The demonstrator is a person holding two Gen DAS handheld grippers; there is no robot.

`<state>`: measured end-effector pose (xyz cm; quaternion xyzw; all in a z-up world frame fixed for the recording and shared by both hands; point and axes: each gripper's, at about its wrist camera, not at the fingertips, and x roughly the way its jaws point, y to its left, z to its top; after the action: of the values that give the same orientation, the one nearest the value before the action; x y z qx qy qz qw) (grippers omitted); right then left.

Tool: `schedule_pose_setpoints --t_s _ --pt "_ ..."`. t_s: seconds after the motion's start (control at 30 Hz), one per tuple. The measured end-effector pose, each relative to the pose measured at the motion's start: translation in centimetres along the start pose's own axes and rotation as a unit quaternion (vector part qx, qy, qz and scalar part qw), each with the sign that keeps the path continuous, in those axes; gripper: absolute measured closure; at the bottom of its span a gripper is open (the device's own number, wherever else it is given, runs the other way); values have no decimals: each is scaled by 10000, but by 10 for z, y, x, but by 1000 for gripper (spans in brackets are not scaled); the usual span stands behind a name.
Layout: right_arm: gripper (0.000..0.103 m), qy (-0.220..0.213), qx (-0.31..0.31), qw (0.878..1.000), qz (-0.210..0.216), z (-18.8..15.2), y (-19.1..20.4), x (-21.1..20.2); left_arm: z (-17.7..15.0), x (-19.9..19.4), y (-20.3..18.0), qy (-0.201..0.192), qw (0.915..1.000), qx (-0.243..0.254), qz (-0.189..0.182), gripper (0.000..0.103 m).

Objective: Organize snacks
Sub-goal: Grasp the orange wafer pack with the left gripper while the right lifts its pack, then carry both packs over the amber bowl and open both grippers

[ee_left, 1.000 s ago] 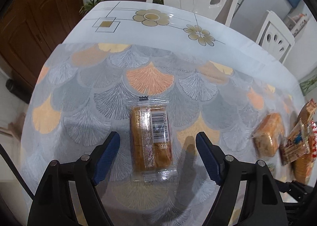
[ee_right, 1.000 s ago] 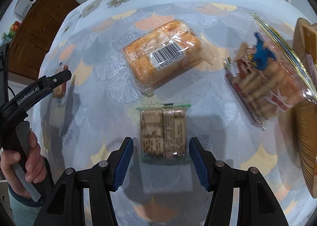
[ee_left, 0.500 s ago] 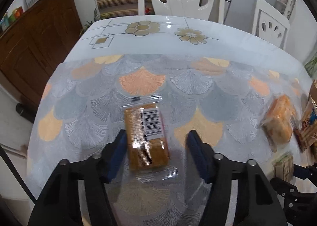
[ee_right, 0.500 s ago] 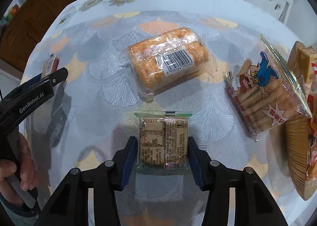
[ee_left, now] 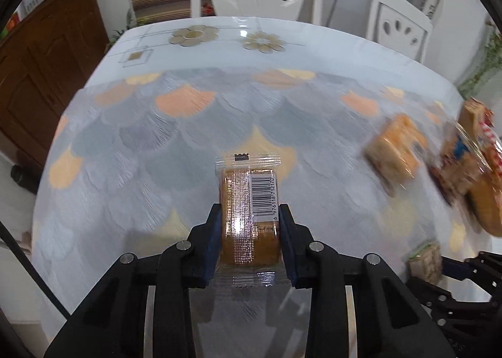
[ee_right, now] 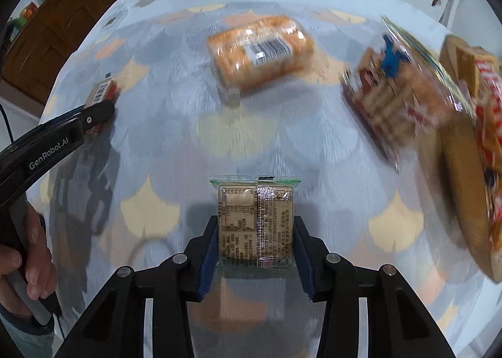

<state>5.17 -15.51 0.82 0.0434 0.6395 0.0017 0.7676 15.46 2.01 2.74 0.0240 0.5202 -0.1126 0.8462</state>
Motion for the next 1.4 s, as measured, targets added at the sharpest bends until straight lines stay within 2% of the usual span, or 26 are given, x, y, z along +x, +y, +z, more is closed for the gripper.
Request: schedule_pose_setpoints --t_s 0.2,0.3,0.47,0.57,0.73,1.0,1.17,1.4 --pt "60 174 46 9998 74 -35 -8 -10 -20 -19 -23 41 9991 195 -376 72" --pt "60 268 120 9995 127 -52 -15 -15 -27 -29 -28 49 9968 99 -789 72" --pt "60 390 228 9988 212 -80 -28 -22 -34 -43 -27 112 9864 -318 -1609 72" --pt "60 428 308 9982 280 -95 -40 -29 -38 -51 -26 99 9793 -583 -1936 72" --pt "60 381 396 9979 335 -114 -65 -50 -36 -65 -45 14 9795 -532 -1944 72" --pt "60 -23 731 9965 404 -112 -109 -99 -18 -85 -106 -236 9841 -102 -1760 72" --pt "60 -396 1191 9913 391 -96 -152 -128 3 -103 -153 -490 9795 293 -1934 72" --pt "60 -946 1766 9792 317 -71 -237 -169 22 -106 -219 -565 9722 713 -2155 72"
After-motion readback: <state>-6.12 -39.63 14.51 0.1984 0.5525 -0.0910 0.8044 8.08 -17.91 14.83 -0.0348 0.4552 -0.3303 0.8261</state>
